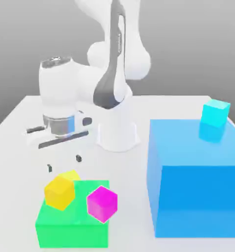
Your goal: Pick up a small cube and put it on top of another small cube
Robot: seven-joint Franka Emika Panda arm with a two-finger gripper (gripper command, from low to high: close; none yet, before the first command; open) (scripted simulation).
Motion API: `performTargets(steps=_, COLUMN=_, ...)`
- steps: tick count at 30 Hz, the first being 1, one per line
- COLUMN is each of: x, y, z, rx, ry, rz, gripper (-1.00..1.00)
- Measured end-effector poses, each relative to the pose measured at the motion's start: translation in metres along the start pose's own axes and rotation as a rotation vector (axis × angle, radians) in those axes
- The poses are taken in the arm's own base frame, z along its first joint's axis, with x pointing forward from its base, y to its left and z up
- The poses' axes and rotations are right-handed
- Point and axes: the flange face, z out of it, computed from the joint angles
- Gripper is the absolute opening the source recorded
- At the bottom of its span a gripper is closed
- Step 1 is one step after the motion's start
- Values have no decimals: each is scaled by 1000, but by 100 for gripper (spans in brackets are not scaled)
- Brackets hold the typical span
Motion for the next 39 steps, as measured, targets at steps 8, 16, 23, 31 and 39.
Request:
performTargets(steps=8, x=0, y=3, z=41, rx=-34, ry=-2, rz=23, gripper=0)
performTargets(steps=16, x=3, y=-1, z=63, rx=-3, ry=5, rz=22, gripper=-100)
performTargets(steps=23, x=0, y=2, z=46, rx=-29, ry=-2, rz=23, gripper=-100)
performTargets(steps=31, x=2, y=-1, z=5, rx=-7, ry=2, rz=21, gripper=-100)
performTargets(steps=39, x=-16, y=-46, z=-6, rx=-26, ry=23, rz=-170, gripper=-100)
